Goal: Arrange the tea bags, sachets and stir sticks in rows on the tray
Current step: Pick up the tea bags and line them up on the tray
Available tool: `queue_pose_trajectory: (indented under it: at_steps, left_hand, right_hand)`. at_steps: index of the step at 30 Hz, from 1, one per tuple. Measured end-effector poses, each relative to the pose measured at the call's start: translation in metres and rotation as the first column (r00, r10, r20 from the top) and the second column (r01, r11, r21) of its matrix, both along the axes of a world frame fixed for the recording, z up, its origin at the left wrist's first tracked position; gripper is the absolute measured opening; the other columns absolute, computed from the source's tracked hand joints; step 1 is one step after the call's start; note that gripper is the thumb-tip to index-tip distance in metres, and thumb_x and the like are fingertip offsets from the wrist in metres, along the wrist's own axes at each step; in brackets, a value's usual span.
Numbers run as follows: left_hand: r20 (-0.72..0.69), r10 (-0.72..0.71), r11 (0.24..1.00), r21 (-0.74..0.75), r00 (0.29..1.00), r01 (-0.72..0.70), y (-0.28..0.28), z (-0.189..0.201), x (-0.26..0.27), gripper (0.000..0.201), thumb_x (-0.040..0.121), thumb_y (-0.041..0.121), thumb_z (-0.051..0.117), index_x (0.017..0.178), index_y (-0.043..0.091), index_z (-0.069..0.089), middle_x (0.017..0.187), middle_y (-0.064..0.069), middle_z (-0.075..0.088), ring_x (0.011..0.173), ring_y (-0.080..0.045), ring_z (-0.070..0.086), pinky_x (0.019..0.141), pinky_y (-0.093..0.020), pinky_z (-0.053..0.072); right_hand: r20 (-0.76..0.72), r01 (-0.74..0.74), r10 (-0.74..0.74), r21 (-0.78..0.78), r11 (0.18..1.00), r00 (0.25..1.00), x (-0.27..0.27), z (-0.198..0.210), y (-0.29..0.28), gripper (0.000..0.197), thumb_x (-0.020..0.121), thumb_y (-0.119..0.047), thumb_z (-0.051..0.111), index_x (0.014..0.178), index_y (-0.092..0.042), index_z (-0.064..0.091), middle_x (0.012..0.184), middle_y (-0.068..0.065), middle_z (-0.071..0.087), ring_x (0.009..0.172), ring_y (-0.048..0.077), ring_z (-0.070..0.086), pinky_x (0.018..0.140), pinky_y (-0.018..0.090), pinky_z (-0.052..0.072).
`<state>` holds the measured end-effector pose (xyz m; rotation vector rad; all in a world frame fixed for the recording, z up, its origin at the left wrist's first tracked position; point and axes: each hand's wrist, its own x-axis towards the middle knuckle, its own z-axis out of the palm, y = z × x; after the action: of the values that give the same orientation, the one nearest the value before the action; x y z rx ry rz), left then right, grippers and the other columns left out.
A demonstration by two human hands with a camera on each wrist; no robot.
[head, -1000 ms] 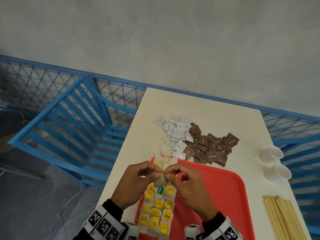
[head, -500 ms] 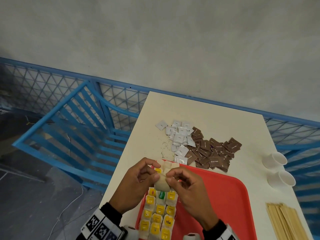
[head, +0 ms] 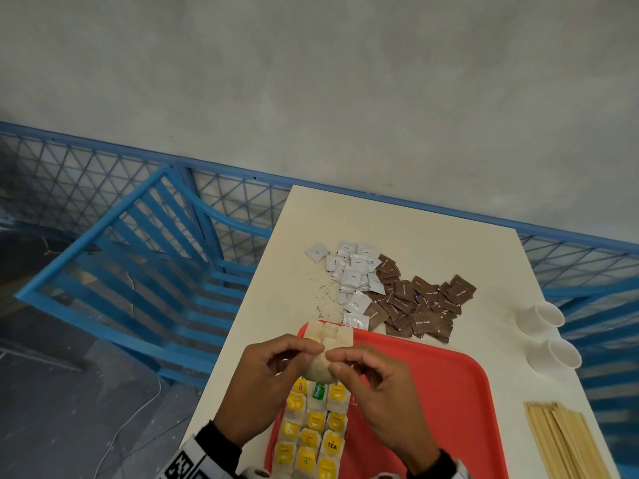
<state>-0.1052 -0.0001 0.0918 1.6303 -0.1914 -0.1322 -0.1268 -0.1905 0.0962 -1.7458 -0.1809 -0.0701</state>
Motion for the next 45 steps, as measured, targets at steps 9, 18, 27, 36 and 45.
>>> queue_pose_trajectory:
  at_steps: [9,18,27,36,45]
  left_hand:
    - [0.034,-0.039,0.989,0.141,0.999,0.034,0.012,0.004,-0.006,0.018,0.074,0.030,0.080,0.092,0.031,0.080,0.090,0.008,0.076,0.092,-0.018,0.071,0.085,-0.028,0.056]
    - [0.140,0.103,0.945,0.296,0.985,-0.141,0.005,-0.011,-0.005,0.007,0.076,0.041,0.076,0.078,0.035,0.073,0.091,0.021,0.070,0.093,-0.005,0.066,0.079,-0.019,0.052]
    - [-0.368,0.132,0.959,-0.186,0.921,-0.212,-0.003,-0.037,0.000,0.023,0.076,0.010,0.078,0.082,-0.005,0.063,0.082,-0.021,0.071,0.073,-0.028,0.063,0.066,-0.033,0.052]
    - [-0.298,0.084,0.929,0.369,0.951,0.034,0.025,-0.093,-0.014,0.014,0.082,0.004,0.075,0.073,0.012,0.069,0.067,0.006,0.073,0.068,-0.001,0.068,0.069,-0.021,0.053]
    - [-0.221,-0.361,0.435,0.819,0.906,0.373,0.021,-0.116,-0.022,0.029,0.096,0.038,0.054,0.123,0.030,0.060,0.130,0.013,0.056,0.124,-0.012,0.048,0.100,-0.032,0.033]
  right_hand:
    - [0.055,0.005,-0.002,-0.061,0.998,0.998,0.000,-0.001,0.003,0.016,0.080,-0.029,0.079,0.095,-0.035,0.077,0.082,-0.013,0.069,0.075,0.014,0.063,0.071,0.022,0.050]
    - [-0.047,0.040,-0.048,-0.160,0.986,0.998,0.012,-0.016,0.004,0.008,0.081,-0.022,0.079,0.081,-0.029,0.076,0.079,-0.008,0.071,0.076,0.013,0.062,0.068,0.025,0.045]
    - [-0.398,0.027,0.025,0.123,0.992,0.917,0.023,-0.026,0.016,0.011,0.090,-0.011,0.070,0.093,-0.001,0.071,0.079,0.007,0.070,0.069,0.011,0.061,0.061,0.020,0.048]
    - [-0.485,-0.234,0.024,-0.378,0.896,0.874,0.036,-0.073,0.003,0.014,0.085,-0.016,0.074,0.072,-0.010,0.074,0.061,-0.003,0.065,0.054,0.001,0.052,0.055,0.020,0.044]
    - [-0.594,-0.451,0.105,-0.471,0.758,0.797,0.036,-0.121,0.016,0.039,0.083,0.007,0.062,0.061,-0.025,0.065,0.056,-0.020,0.065,0.059,0.003,0.067,0.057,0.023,0.056]
